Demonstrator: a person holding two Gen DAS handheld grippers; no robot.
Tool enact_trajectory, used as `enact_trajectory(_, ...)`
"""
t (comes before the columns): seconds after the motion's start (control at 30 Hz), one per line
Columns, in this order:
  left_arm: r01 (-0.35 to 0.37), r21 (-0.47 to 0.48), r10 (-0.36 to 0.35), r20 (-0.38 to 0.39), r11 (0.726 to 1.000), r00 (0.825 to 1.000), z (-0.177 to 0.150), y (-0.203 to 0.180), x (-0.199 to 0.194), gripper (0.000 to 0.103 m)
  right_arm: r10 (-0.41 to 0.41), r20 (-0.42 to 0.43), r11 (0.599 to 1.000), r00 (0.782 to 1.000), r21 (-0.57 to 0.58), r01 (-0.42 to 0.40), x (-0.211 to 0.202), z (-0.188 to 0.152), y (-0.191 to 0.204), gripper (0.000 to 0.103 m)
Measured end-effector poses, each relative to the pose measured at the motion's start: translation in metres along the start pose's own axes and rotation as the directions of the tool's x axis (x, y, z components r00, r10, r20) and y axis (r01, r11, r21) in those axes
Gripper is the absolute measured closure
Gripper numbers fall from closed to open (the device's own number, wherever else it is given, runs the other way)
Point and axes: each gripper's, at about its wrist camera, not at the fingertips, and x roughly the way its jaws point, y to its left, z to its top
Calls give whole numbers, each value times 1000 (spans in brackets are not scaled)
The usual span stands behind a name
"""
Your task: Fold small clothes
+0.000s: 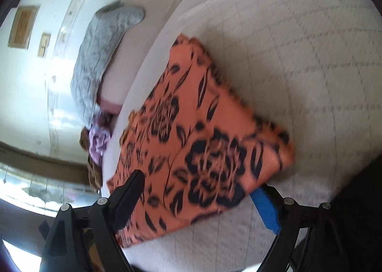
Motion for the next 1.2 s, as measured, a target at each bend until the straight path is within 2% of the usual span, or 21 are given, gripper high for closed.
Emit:
enact_trajectory(0.47, -11, 14, 11, -42, 1000, 999, 0, -8, 27, 32, -33, 30, 999, 999, -28, 34, -2, 8, 1, 19)
enact_trajectory(0.53, 11, 8, -10, -57, 1000, 998, -2, -10, 39, 28, -71, 41, 996, 997, -55, 73, 1, 9, 0, 19)
enact_trajectory(0.57, 19, 5, -18, -69, 1000, 997, -8, -11, 52, 21, -73, 42, 995, 996, -59, 76, 2, 10, -1, 19)
enact_trajectory(0.6, 4, 15, -3, -86, 1000, 996, -12, -12, 63, 18, -79, 45, 995, 996, -64, 81, 4, 10, 0, 19)
enact_trajectory(0.67, -21, 42, 22, -36, 999, 999, -16, -17, 63, 18, -97, 50, 992, 994, -82, 101, 5, 10, 4, 19)
enact_trajectory(0.73, -23, 49, 26, -57, 999, 998, -13, -19, 59, 18, -116, 45, 988, 992, -100, 120, 6, 11, 8, 19)
enact_trajectory(0.9, -5, -7, 5, 14, 1000, 1000, -3, -10, 41, 18, -123, 37, 985, 992, -119, 126, 7, 11, 8, 19)
enact_trajectory(0.93, -15, -7, 15, -7, 1000, 1000, -3, -9, 47, 18, -126, 37, 984, 991, -121, 130, 8, 11, 9, 19)
enact_trajectory(1.0, -22, 0, 22, -97, 1000, 995, -5, -7, 70, 16, -134, 34, 982, 990, -128, 138, 9, 11, 10, 19)
enact_trajectory(1.07, -19, 6, 19, -79, 1000, 997, -7, -6, 74, 15, -145, 30, 980, 989, -136, 147, 10, 11, 12, 19)
enact_trajectory(1.2, -15, 5, 15, -98, 1000, 995, -3, -7, 77, 15, -161, 11, 976, 987, -150, 160, 11, 12, 14, 18)
